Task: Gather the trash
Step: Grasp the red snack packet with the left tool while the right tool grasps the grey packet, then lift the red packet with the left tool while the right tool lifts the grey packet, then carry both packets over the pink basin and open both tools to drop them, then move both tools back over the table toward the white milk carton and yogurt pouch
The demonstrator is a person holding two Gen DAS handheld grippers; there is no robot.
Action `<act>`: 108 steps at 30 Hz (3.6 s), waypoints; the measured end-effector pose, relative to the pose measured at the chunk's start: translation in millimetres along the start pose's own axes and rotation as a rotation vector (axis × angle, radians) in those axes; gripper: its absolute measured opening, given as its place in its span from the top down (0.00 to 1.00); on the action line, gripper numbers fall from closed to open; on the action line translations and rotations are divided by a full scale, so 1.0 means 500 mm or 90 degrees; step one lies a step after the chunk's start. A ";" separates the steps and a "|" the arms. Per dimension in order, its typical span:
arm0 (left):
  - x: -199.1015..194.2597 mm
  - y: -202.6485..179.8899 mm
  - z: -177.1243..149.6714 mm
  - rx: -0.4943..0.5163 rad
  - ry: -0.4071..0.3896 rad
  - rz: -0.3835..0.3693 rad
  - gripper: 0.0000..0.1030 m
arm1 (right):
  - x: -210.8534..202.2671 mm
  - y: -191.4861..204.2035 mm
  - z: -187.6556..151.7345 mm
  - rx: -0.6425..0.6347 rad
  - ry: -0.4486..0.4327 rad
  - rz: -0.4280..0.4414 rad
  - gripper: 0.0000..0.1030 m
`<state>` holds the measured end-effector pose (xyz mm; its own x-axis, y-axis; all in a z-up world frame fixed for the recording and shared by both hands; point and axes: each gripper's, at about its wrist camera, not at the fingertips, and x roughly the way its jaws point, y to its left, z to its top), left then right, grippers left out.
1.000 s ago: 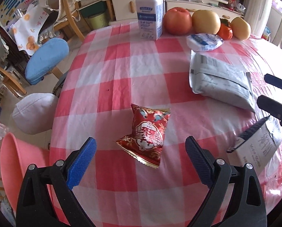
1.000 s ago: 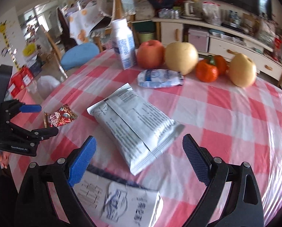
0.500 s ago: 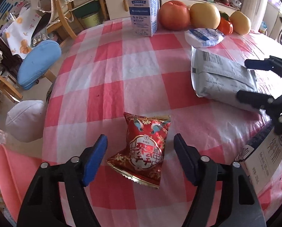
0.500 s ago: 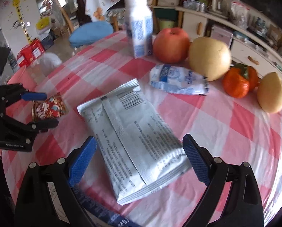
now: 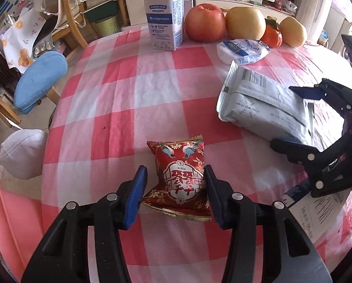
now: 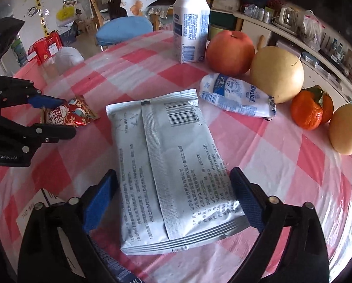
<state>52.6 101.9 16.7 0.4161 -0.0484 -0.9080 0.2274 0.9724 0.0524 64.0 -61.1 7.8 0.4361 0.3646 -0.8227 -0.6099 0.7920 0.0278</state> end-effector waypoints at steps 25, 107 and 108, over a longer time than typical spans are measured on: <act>-0.095 0.019 -0.018 -0.024 -0.084 -0.101 0.52 | -0.106 0.008 -0.001 0.075 -0.104 -0.067 0.27; -0.358 0.382 -0.206 -0.328 -0.382 0.088 0.07 | -0.210 0.502 0.027 0.085 -0.162 -0.031 0.10; -0.359 0.368 -0.202 -0.317 -0.384 0.090 0.07 | -0.220 0.492 0.020 0.091 -0.164 -0.037 0.10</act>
<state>-69.0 312.4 147.2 0.8492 0.1059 -0.5174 -0.2242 0.9593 -0.1717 -127.5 98.6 110.5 0.6320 0.4144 -0.6549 -0.4878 0.8694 0.0794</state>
